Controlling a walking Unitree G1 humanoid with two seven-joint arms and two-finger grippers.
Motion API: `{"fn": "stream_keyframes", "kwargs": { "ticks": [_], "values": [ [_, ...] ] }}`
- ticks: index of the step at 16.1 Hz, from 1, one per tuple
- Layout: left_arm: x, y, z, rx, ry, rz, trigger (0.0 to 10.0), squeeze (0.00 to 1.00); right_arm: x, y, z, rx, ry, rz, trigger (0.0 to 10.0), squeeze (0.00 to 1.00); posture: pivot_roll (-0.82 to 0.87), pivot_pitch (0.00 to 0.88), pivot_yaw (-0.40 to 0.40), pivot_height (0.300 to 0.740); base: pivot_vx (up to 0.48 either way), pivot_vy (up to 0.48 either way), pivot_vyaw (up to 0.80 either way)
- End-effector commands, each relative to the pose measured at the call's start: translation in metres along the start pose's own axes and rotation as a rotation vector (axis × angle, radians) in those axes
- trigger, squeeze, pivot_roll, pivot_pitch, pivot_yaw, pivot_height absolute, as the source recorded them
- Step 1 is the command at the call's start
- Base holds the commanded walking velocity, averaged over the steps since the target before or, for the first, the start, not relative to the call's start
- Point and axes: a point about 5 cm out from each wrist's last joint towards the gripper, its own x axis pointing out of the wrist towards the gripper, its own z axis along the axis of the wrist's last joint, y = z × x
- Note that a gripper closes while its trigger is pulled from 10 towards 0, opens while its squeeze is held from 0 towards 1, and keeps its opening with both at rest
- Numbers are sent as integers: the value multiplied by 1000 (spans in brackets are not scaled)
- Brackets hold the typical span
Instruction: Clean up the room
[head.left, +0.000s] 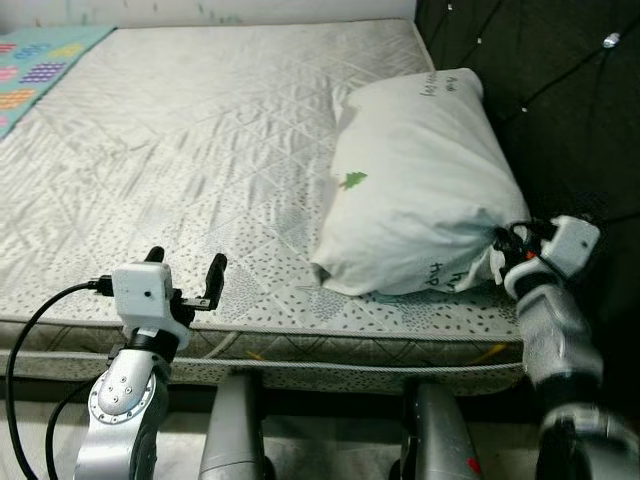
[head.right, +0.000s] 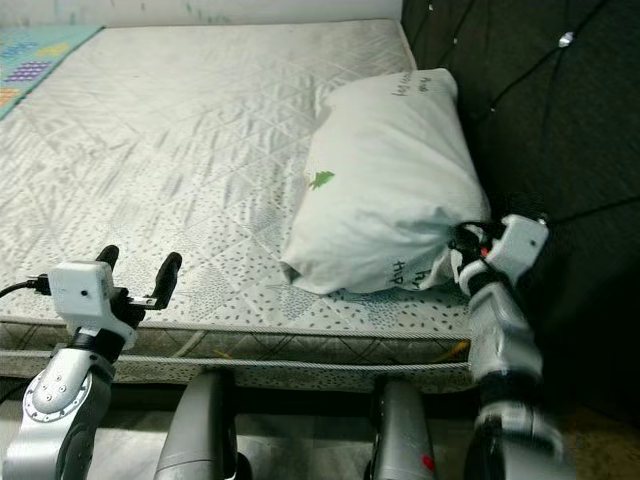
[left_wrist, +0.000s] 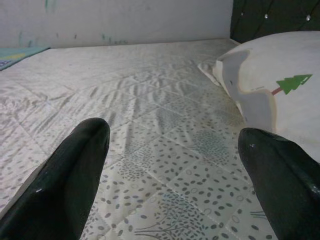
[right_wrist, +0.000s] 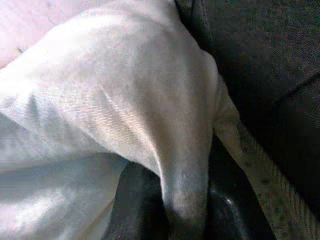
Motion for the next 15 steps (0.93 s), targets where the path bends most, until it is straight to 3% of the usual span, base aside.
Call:
{"fn": "stream_keyframes", "kwargs": {
  "ticks": [1, 3, 5, 9, 10, 12, 13, 15],
  "values": [
    [-2, 3, -4, 4, 19, -3, 10000, 0, -4, 1, 15, 21, -74, -4, 0, 0, 1, 78, 69, 537, 0, 0, 0],
    [-1, 5, -5, 0, 23, 2, 10000, 0, -32, 24, 1, 70, -47, 58, 0, 0, -6, 81, 66, 537, 0, 0, 0],
    [-1, 6, -5, -1, 24, 3, 10000, 0, -56, 33, -9, 77, -8, 84, 0, 0, -8, 81, 67, 537, 0, 0, 0],
    [2, 4, -7, -7, 25, -4, 10000, 0, -67, 34, -13, 80, 52, 50, 0, 0, -15, 77, 71, 537, 0, 0, 0],
    [3, 4, -7, -8, 24, -5, 10000, 0, -61, 37, -10, 66, 50, 62, 0, 0, -13, 75, 71, 537, 0, 0, 0],
    [4, 2, -7, -12, 21, -5, 10000, 0, -35, 44, -2, 12, 44, 114, 0, 0, -5, 71, 63, 537, 0, 0, 0],
    [4, 2, -6, -14, 17, -2, 10000, 0, -13, 46, 6, -32, 44, 145, 0, 0, -1, 70, 60, 537, 0, 0, 0],
    [4, 2, -6, -14, 13, 5, 10000, 0, 8, 47, 20, -64, 32, 156, 0, 0, 8, 68, 49, 537, 0, 0, 0]
  ]
}}
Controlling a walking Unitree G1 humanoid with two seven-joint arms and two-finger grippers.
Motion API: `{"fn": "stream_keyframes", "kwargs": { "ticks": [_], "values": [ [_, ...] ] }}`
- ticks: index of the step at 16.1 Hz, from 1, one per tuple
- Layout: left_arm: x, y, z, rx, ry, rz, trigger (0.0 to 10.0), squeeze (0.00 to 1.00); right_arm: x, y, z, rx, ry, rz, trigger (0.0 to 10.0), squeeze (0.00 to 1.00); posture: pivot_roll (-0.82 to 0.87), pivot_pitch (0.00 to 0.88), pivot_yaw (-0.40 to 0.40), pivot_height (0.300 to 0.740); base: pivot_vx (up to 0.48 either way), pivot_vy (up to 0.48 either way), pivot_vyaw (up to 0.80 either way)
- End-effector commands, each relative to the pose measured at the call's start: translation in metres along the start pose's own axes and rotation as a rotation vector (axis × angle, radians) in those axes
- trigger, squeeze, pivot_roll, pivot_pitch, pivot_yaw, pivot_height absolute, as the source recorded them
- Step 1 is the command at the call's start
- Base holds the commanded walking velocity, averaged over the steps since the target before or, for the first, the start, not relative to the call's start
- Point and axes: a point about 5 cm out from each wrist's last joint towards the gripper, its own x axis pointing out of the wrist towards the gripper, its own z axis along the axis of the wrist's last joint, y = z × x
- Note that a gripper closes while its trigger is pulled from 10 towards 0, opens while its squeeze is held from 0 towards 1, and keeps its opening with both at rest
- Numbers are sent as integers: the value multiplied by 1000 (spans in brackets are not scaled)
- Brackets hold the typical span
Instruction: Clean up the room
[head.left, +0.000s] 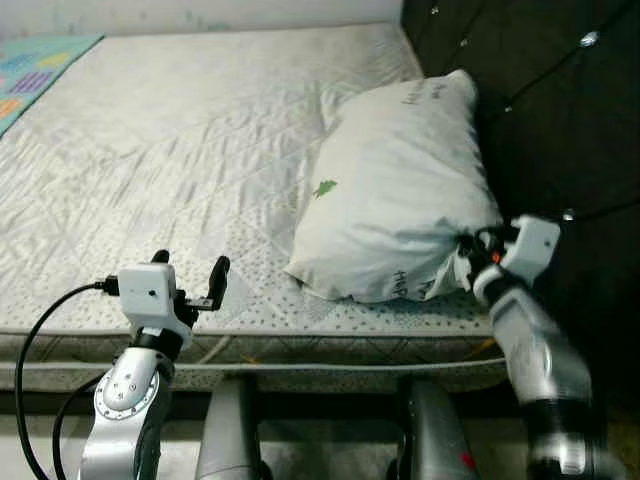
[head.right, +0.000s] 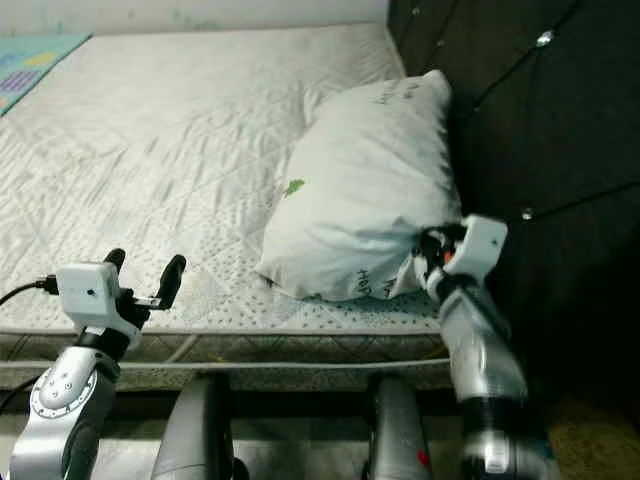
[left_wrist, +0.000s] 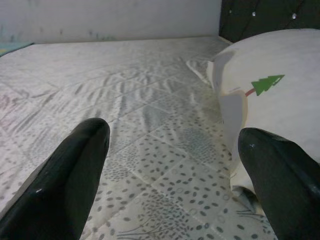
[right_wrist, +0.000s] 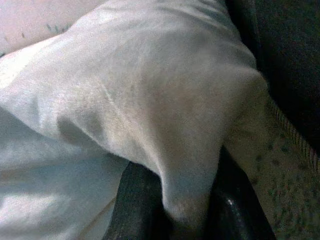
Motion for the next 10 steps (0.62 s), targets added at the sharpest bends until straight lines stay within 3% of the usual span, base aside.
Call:
{"fn": "stream_keyframes", "kwargs": {
  "ticks": [1, 4, 7, 8, 9, 10],
  "values": [
    [-2, 3, 1, 3, -8, 16, 10000, 0, 13, -2, 40, -44, -125, 3, 0, 0, 15, 64, 40, 537, 0, 0, 0],
    [-6, 6, 1, 6, -11, 49, 10000, 0, 28, -20, 73, -61, -141, -68, 0, 0, 37, 63, 18, 537, 0, 0, 0],
    [-9, 8, 0, 6, -10, 66, 10000, 0, 22, -54, 101, -140, -178, -197, 0, 0, 42, 64, 12, 537, 0, 0, 0],
    [-9, 8, 0, 6, -10, 66, 10000, 0, 21, -56, 102, -143, -180, -205, 0, 0, 42, 64, 12, 537, 0, 0, 0],
    [-10, 8, 0, 6, -10, 69, 10000, 0, 16, -69, 107, -146, -189, -250, 0, 0, 39, 66, 12, 537, 0, 0, 0],
    [-10, 8, -1, 5, -7, 70, 10000, 0, 2, -97, 106, -159, -180, -351, 0, 0, 39, 66, 12, 537, 0, 0, 0]
  ]
}}
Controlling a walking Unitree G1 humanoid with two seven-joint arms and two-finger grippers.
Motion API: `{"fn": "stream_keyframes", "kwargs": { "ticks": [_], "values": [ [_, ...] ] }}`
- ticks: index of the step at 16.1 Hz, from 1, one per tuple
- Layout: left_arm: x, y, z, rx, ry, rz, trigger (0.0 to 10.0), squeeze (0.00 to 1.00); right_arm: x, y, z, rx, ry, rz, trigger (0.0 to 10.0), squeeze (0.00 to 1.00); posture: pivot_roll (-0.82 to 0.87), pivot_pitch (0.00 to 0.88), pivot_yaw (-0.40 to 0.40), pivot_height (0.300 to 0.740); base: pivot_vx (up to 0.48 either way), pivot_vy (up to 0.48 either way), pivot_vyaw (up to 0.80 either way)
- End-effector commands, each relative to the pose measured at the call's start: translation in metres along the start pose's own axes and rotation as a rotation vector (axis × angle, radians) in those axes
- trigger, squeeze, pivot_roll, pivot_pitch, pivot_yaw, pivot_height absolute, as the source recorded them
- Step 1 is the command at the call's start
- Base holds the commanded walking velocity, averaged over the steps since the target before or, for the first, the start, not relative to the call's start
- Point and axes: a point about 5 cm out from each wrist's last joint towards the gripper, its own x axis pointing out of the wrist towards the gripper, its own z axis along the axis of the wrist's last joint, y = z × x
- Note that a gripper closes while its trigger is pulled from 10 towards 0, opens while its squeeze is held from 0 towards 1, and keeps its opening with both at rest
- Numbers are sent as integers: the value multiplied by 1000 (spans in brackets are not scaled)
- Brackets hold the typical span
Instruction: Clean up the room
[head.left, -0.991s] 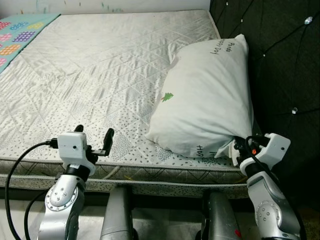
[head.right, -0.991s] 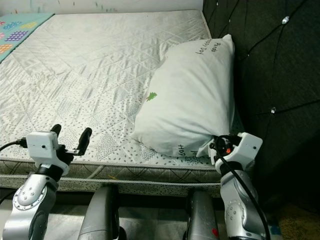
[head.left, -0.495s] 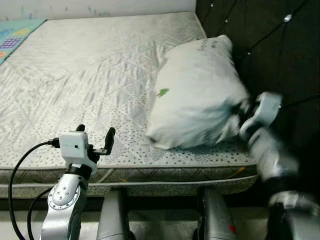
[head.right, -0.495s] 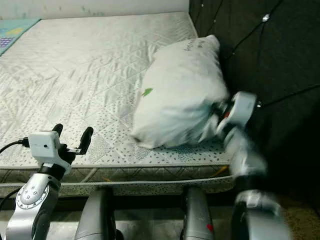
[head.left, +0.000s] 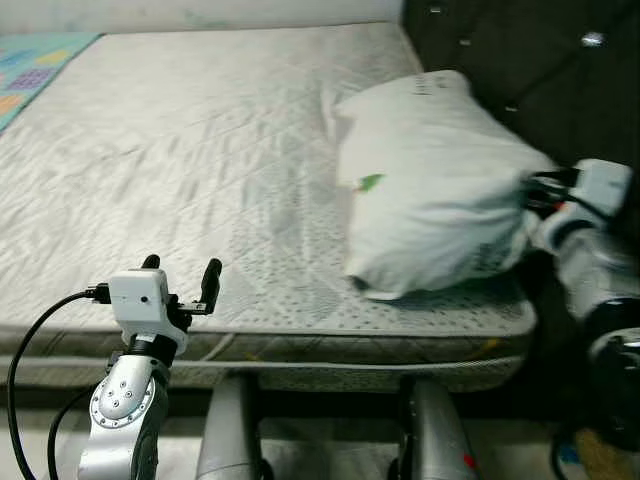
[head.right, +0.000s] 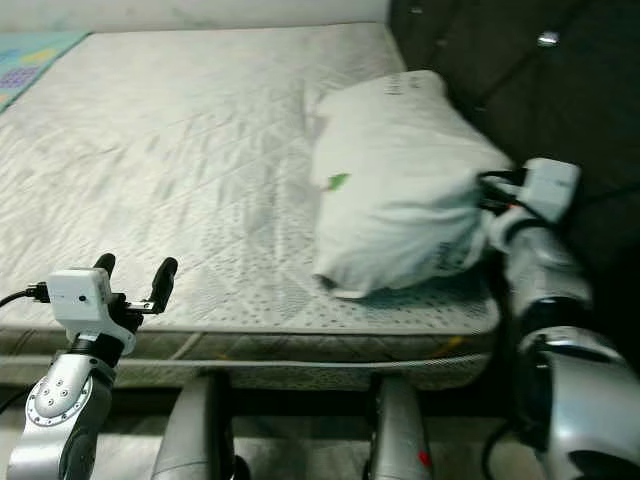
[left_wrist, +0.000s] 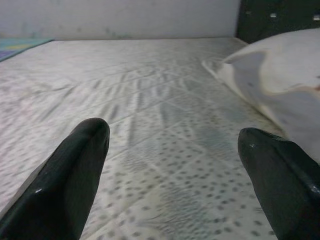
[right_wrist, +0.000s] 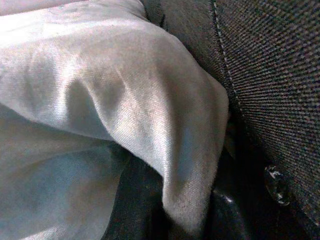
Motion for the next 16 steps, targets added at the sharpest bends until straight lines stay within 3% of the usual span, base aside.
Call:
{"fn": "stream_keyframes", "kwargs": {
  "ticks": [1, 2, 3, 4, 7, 11, 16],
  "values": [
    [-2, 3, 2, 8, -10, 12, 10000, 0, -6, -35, 36, -24, -146, -125, 0, 0, 32, 68, 19, 537, 0, 0, 0],
    [-2, 2, 2, 8, -9, 8, 10000, 0, -15, -59, 28, -93, -135, -195, 0, 0, 31, 69, 20, 537, 0, 0, 0],
    [-2, 2, 2, 7, -9, 7, 10000, 0, -18, -64, 26, -99, -132, -213, 0, 0, 31, 69, 20, 537, 0, 0, 0],
    [-2, 2, 2, 6, -8, 7, 10000, 0, -29, -88, 15, -84, -116, -290, 0, 0, 28, 73, 25, 537, 0, 0, 0],
    [-2, 1, 1, 6, 0, -2, 10000, 0, -47, -111, -11, -95, -78, -343, 0, 0, 15, 78, 36, 537, 0, 0, 0],
    [-1, 2, 2, 7, 0, -9, 10000, 0, -64, -119, -40, -111, -73, -349, 0, 0, 3, 84, 41, 537, 0, 0, 0],
    [0, 1, 1, 6, 3, -19, 10000, 0, -79, -108, -72, -102, -71, -317, 0, 0, -5, 86, 40, 537, 0, 0, 0]
  ]
}}
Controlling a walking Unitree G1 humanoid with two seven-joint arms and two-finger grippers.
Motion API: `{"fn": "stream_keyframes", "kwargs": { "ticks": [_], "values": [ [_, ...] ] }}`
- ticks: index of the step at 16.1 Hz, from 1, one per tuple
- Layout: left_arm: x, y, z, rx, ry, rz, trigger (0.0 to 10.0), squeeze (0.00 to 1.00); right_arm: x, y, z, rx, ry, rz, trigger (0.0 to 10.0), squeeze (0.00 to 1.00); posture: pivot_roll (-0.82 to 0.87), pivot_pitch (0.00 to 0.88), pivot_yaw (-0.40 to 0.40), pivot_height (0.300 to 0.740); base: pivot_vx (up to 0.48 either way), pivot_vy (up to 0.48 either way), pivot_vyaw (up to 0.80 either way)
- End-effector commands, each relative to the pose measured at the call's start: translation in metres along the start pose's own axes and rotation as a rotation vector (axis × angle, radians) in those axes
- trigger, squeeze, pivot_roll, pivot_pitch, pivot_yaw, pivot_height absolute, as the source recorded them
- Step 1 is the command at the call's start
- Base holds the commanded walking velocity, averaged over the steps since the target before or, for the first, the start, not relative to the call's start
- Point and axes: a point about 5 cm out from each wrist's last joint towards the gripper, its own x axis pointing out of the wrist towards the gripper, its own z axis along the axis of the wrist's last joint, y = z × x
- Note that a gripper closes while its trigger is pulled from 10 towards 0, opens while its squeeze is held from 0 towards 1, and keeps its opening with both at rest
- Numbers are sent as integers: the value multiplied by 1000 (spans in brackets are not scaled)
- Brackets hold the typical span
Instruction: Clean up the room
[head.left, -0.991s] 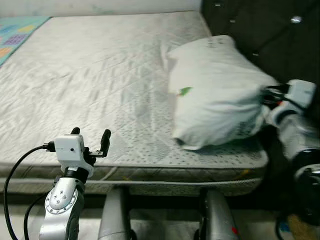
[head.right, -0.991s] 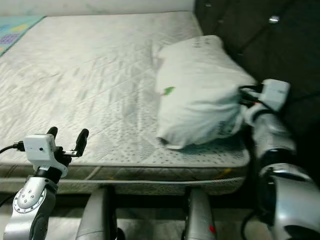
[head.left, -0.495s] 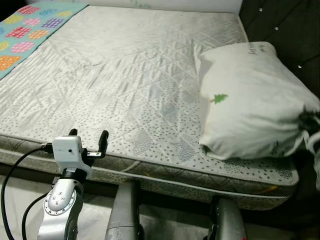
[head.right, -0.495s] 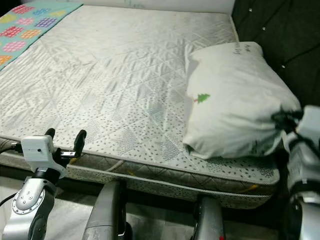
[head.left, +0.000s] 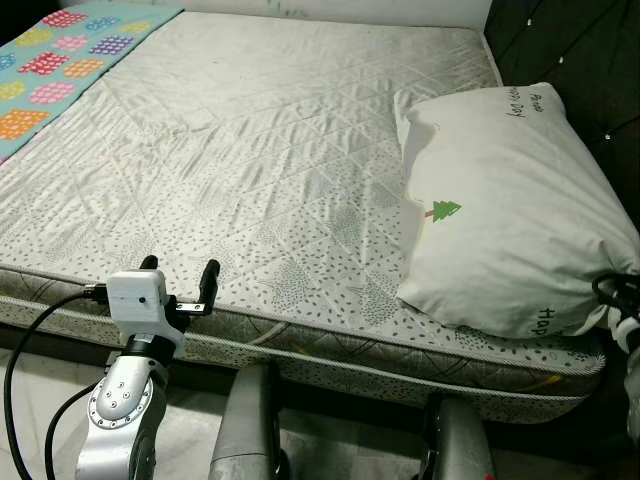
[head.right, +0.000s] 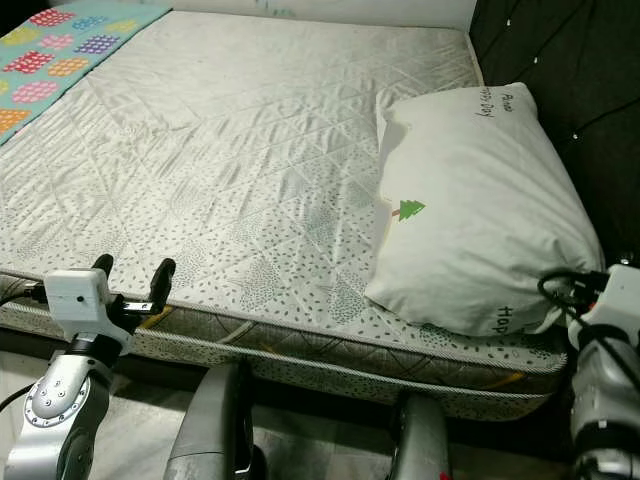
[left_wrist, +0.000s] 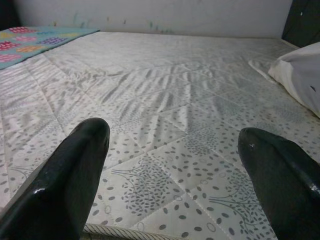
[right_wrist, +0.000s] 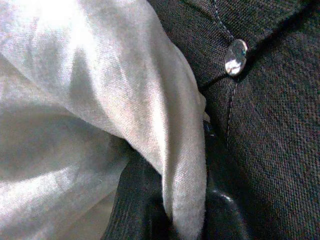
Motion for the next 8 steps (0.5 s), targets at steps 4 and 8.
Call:
{"fn": "stream_keyframes", "kwargs": {
  "ticks": [4, 8],
  "values": [
    [1, -1, 0, 0, 4, -11, 10000, 0, -14, -4, -11, 49, 7, -60, 0, 0, -11, 87, 41, 537, 0, 0, 0],
    [2, -1, 0, -2, 3, -8, 10000, 0, -16, -13, -5, 50, -2, -96, 0, 0, -14, 86, 37, 537, 0, 0, 0]
  ]
}}
